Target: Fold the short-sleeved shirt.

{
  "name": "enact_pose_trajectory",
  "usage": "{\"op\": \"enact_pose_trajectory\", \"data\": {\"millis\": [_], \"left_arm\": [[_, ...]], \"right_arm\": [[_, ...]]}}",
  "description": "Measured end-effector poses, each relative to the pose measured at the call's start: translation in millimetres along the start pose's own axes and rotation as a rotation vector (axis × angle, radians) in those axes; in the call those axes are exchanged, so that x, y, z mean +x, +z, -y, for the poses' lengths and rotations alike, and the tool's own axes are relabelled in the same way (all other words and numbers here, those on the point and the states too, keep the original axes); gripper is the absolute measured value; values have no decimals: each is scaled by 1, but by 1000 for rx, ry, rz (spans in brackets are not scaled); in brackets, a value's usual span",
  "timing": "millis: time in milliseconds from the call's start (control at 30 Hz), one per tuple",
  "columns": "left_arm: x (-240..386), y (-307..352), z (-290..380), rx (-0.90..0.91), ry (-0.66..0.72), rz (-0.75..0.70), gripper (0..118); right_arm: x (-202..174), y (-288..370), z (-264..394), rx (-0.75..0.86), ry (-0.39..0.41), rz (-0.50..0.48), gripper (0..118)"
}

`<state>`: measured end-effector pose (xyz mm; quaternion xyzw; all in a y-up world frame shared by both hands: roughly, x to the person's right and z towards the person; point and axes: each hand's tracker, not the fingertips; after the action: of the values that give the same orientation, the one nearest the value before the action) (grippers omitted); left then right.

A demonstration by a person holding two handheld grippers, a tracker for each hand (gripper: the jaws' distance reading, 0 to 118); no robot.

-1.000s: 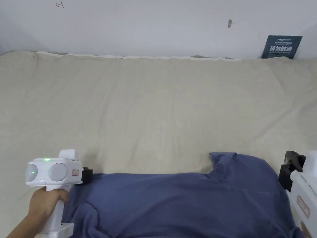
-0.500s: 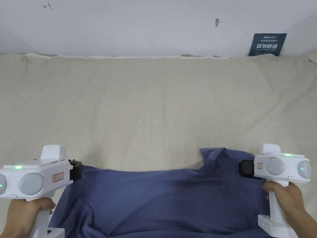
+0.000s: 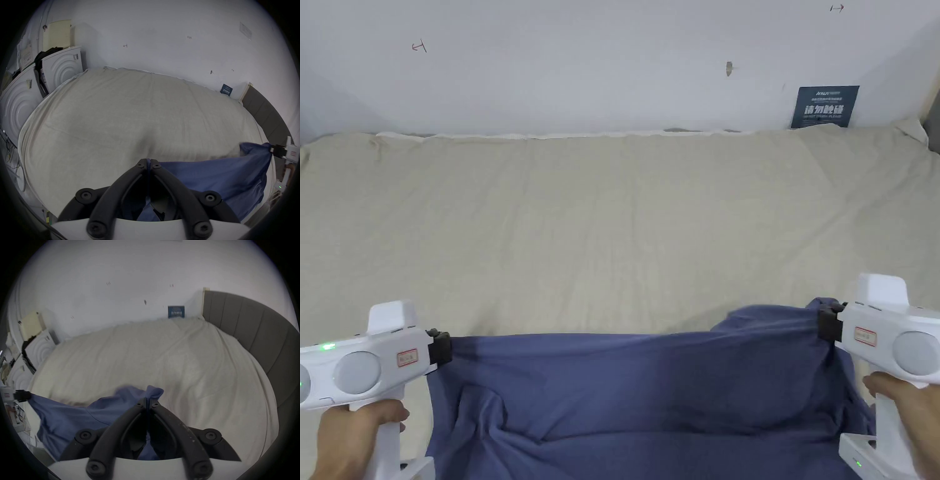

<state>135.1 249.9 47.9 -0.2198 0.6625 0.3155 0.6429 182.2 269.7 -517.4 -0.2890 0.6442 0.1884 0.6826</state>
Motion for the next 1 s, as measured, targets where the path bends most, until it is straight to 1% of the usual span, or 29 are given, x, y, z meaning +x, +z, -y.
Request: {"op": "enact_pose_trajectory", "data": {"millis": [167, 333, 467, 500, 633, 667, 700, 733, 767, 800, 833, 867, 900, 933, 967, 1000], "left_arm": [[-16, 28, 29, -22, 36, 9, 3], [-21, 43, 82, -96, 24, -6, 3], [-25, 37, 121, -166, 13, -37, 3], [-30, 25, 128, -191, 5, -46, 3], [-31, 14, 147, -240, -7, -82, 3], [-30, 11, 149, -251, -1, -87, 4], [-29, 13, 147, -244, 5, -89, 8], [-28, 15, 145, -243, 12, -94, 19], [-26, 19, 139, -230, 14, -96, 53], [-25, 22, 135, -225, 21, -100, 84], [-23, 27, 130, -215, 28, -94, 109], [-23, 34, 123, -188, 51, -62, 118], [-19, 46, 115, -150, 67, -32, 118], [-14, 59, 107, -78, 77, -13, 118], [-9, 71, 98, -5, 88, 4, 118], [-3, 82, 87, 44, 82, 18, 115]], "right_arm": [[13, 64, 36, 15, -16, -51, 5], [20, 90, 98, -34, -34, -40, 5], [34, 80, 146, -131, -87, 7, 5], [36, 77, 156, -145, -98, 10, 5], [41, 55, 184, -211, -101, 58, 5], [42, 53, 187, -221, -112, 61, 5], [40, 52, 186, -222, -119, 62, 6], [39, 55, 182, -215, -124, 65, 11], [37, 60, 177, -202, -121, 68, 20], [35, 65, 170, -183, -108, 69, 43], [31, 73, 162, -153, -85, 77, 67], [28, 81, 152, -113, -61, 91, 90], [25, 88, 141, -77, -43, 103, 90], [21, 95, 130, -32, -28, 114, 97], [13, 106, 117, 27, -17, 120, 112], [9, 118, 105, 98, -10, 113, 117]]}}
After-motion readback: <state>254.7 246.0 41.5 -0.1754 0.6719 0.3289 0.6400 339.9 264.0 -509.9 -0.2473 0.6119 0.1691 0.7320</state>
